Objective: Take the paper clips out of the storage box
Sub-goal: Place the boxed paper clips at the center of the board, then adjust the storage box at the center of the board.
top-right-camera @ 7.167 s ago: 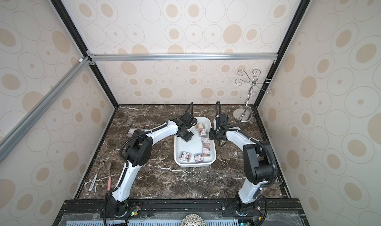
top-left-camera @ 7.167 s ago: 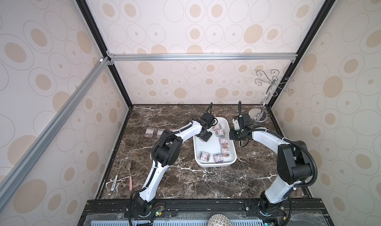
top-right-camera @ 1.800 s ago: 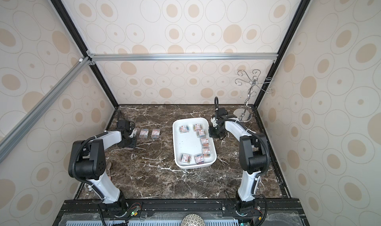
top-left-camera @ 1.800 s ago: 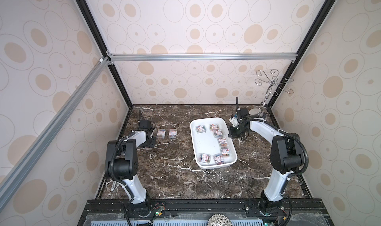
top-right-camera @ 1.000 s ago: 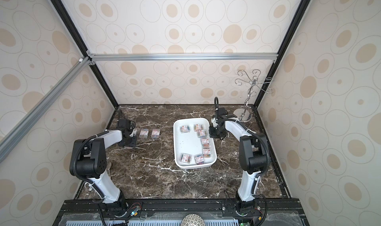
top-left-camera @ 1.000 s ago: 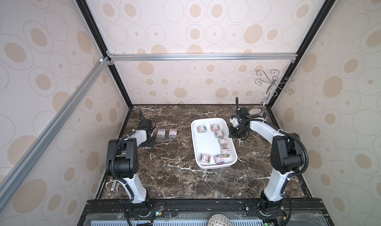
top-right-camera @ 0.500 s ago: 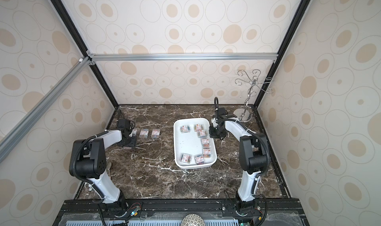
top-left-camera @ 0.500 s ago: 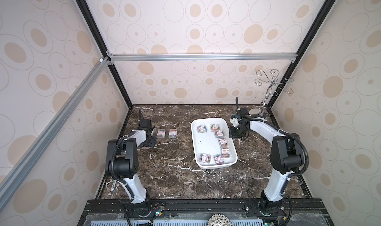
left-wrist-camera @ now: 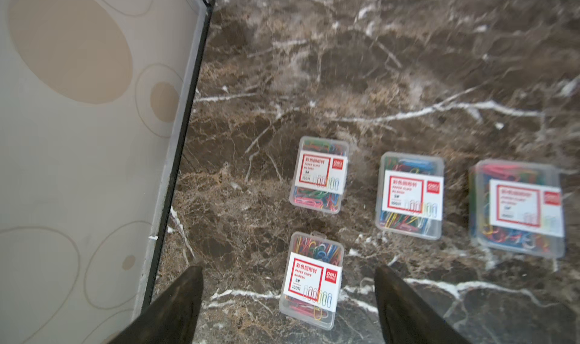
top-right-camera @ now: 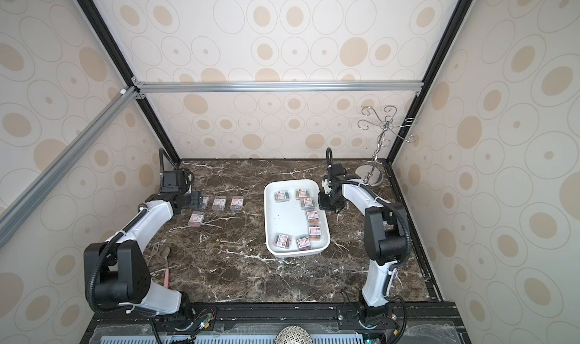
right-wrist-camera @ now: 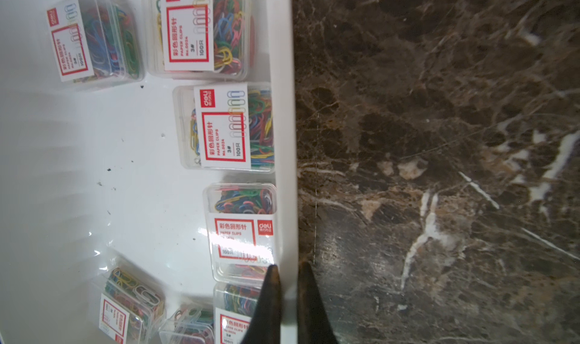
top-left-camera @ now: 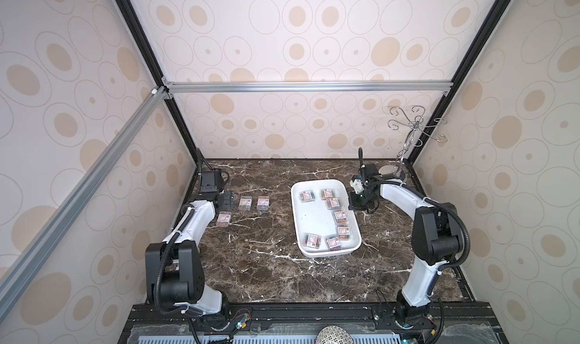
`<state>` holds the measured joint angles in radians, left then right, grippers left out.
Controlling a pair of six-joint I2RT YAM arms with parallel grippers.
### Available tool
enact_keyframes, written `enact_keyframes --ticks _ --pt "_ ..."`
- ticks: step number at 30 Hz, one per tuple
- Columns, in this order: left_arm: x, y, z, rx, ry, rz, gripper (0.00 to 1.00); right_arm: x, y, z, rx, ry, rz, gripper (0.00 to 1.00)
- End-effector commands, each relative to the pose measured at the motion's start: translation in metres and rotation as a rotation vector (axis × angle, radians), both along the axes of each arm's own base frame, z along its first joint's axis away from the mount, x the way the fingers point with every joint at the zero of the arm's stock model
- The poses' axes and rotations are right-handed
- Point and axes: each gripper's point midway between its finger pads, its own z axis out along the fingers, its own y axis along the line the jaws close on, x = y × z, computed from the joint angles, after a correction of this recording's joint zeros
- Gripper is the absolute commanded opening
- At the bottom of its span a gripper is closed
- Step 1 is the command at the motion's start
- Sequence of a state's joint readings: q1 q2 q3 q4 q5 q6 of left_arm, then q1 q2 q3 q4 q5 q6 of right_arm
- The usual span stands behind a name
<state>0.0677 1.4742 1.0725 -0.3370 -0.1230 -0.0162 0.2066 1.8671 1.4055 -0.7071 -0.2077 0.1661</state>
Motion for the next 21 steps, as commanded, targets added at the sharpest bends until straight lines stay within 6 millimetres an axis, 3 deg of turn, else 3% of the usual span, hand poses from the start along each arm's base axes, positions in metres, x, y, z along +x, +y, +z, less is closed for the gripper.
enact_keyframes --ticks 1,5,10,12,16,21 --pt "0.015 -0.009 0.041 -0.105 -0.162 0.019 0.85 0.001 -0.013 0.006 -0.060 -0.045 -0.017 0.07" --pt "0.021 -0.031 0.066 -0.277 -0.270 0.005 0.85 -0.001 -0.012 0.015 -0.046 -0.073 -0.025 0.08" --pt "0.009 -0.056 0.082 -0.383 -0.323 0.008 0.83 -0.003 -0.008 0.020 -0.019 -0.051 -0.015 0.08" --pt "0.004 -0.066 0.084 -0.412 -0.332 0.017 0.82 -0.005 -0.007 0.021 -0.019 -0.045 -0.014 0.08" --pt "-0.004 -0.114 0.089 -0.484 -0.340 -0.096 0.81 -0.005 -0.007 0.024 -0.016 -0.048 -0.019 0.08" --pt "-0.017 -0.158 0.078 -0.495 -0.239 -0.160 0.80 -0.007 -0.006 0.022 -0.030 -0.060 -0.027 0.08"
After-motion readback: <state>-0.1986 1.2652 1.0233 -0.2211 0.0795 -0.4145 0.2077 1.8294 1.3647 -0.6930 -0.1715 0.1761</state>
